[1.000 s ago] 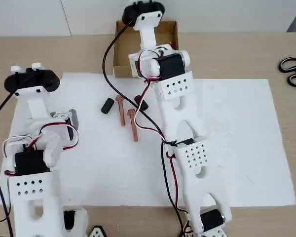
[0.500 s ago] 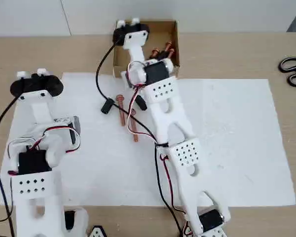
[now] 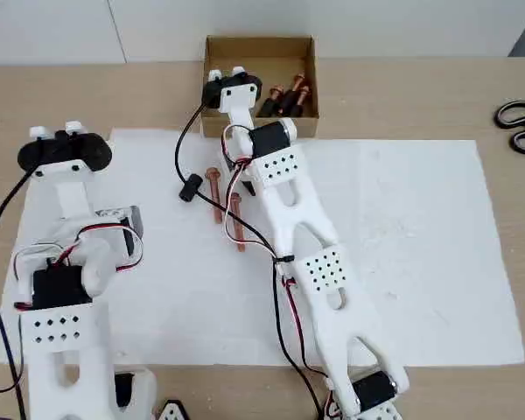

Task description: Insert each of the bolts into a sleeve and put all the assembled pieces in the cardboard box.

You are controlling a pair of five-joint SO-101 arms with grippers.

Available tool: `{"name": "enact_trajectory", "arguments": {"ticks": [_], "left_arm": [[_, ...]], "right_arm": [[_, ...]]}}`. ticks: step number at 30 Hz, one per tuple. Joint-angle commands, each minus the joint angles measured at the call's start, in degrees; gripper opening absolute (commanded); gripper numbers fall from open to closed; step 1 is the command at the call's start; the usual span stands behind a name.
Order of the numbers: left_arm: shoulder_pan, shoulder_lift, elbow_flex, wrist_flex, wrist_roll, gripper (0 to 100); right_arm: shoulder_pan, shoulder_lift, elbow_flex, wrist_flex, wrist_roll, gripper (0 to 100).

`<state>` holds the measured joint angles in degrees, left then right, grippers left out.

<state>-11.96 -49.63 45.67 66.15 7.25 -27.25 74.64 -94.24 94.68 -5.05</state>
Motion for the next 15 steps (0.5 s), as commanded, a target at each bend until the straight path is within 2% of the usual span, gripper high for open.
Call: {"name": "enact_trajectory", "arguments": {"ticks": [1,15], "left_arm": [[-0.5,-1.1,-0.2,-0.3,-0.1,15],[-0.5,-1.1,-0.1,-0.3,-0.1,15]], "right_arm": [[-0.7,-0.7,-2.1,0.0,0.4,20.4],[-0.7,-0.6,-2.0,1.4,0.3,20.4]]}}
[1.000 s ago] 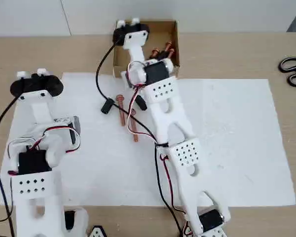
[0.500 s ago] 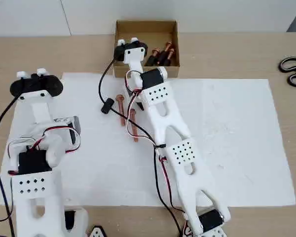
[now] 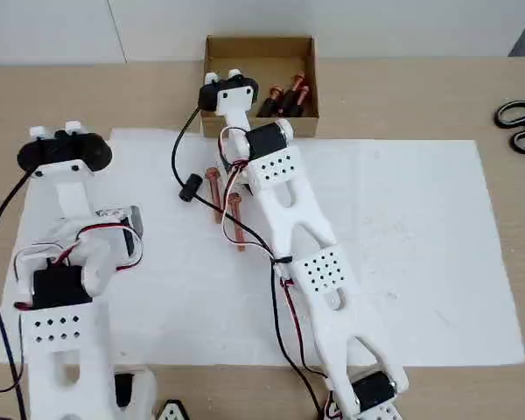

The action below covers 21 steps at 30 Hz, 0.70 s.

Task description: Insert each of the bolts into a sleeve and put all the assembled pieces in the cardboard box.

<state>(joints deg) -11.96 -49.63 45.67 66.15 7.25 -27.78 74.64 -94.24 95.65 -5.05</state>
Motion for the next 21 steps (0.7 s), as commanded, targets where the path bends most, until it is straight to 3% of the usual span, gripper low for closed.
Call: {"name": "enact_trajectory", "arguments": {"ticks": [1,21], "left_arm": [[-0.5,-1.1,-0.1,-0.3,-0.1,15],[-0.5,-1.1,-0.1,-0.3,-0.1,15]], "right_arm": [[-0.2,-0.7,-2.0,0.4,0.3,20.4],[-0.8,-1.1,2.4,0.8,0.4,17.3]]}}
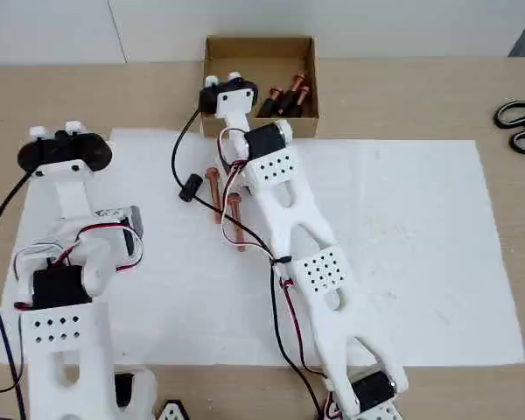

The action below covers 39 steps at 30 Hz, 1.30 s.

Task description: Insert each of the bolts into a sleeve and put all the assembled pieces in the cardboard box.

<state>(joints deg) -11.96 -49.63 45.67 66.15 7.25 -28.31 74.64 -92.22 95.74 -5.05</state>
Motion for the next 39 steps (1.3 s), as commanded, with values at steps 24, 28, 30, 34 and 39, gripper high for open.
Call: {"name": "enact_trajectory", "arguments": {"ticks": [24,28,30,34,39], "left_arm": [[-0.5,-1.1,-0.1,-0.4,-0.2,15],[-0.5,-1.1,-0.1,-0.4,-0.2,15],[-0.5,-1.1,-0.1,-0.4,-0.2,15],[-0.5,-1.1,-0.1,-0.4,-0.2,15],[-0.4,-1.1,-0.1,-0.4,-0.2,15]], "right_arm": [[3.5,-2.6,4.0,0.7,0.3,6.3],[4.4,-4.1,4.4,0.7,0.3,4.6],[5.1,-4.7,5.3,0.7,0.2,4.6],[6.9,-8.6,4.8,0.7,0.2,4.3],[8.6,-17.5,9.5,1.3,-1.2,4.2]]}}
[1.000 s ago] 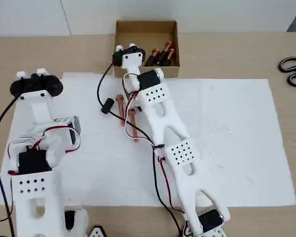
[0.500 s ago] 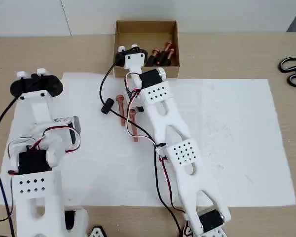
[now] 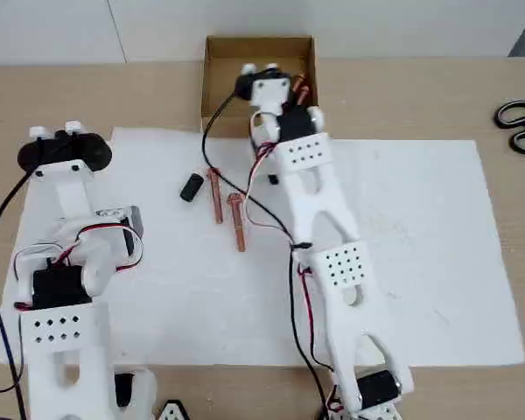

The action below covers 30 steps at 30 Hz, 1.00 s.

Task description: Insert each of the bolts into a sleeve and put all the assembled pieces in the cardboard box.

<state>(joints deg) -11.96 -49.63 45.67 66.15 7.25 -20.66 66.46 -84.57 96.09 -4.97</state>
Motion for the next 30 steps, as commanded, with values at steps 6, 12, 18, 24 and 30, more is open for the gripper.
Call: {"name": "enact_trajectory", "arguments": {"ticks": [6,12,18,24,30], "left_arm": [[-0.4,-1.1,-0.1,-0.3,-0.4,15],[-0.3,-1.1,-0.1,-0.2,-0.4,15],[-0.3,-1.1,-0.1,-0.1,-0.4,15],[-0.3,-1.1,-0.1,0.1,-0.4,15],[-0.3,-1.1,-0.1,0.2,-0.4,15]], "right_arm": [[1.2,-24.7,20.2,0.8,-5.0,4.2],[1.5,-34.7,40.0,0.0,-6.1,4.2],[3.6,-32.5,46.1,-2.9,-6.2,4.6],[3.6,-26.2,46.0,-4.0,-6.2,4.7],[3.6,-22.2,46.0,-3.7,-6.2,11.1]]}}
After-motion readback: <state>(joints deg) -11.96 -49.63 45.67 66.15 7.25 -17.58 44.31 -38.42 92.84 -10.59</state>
